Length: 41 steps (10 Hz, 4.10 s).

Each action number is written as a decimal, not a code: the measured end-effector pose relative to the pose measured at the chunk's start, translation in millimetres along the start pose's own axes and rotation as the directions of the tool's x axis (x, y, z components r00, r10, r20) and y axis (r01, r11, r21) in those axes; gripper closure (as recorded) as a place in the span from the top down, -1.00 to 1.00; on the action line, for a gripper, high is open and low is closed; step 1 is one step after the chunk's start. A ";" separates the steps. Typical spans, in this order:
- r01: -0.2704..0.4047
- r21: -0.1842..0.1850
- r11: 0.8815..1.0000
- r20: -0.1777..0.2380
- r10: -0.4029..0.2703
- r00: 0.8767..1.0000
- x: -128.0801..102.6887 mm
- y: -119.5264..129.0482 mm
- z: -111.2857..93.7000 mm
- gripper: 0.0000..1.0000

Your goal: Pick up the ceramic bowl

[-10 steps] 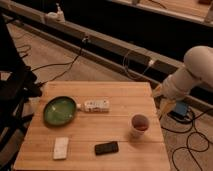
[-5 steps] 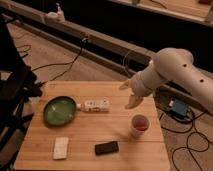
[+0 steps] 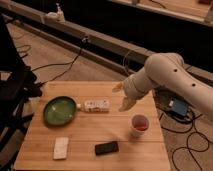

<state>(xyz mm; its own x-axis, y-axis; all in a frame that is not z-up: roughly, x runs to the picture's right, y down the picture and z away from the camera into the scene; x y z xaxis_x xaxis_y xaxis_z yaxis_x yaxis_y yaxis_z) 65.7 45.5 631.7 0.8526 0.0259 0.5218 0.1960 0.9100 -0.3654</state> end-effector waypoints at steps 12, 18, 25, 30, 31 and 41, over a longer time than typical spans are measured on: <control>0.130 -0.248 0.960 0.305 -0.050 0.951 -111.7 -6.4 179.0 0.22; 0.243 -0.303 0.922 0.373 -0.119 0.920 -166.3 6.0 231.4 0.22; 0.260 -0.289 0.921 0.312 -0.166 0.935 -168.7 -5.7 277.6 0.22; 0.197 -0.259 0.945 0.243 -0.134 0.961 -139.0 -24.3 317.9 0.22; 0.166 -0.268 0.949 0.225 -0.106 0.969 -126.2 -22.9 327.3 0.22; 0.210 -0.300 0.930 0.280 -0.124 0.952 -123.4 3.0 383.5 -0.90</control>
<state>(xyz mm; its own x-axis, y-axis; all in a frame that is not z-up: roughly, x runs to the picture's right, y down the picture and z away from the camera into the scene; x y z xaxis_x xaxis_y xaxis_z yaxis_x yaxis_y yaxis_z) -224.7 203.8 861.8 0.6515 0.0279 0.7581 0.5066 0.7279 -0.4621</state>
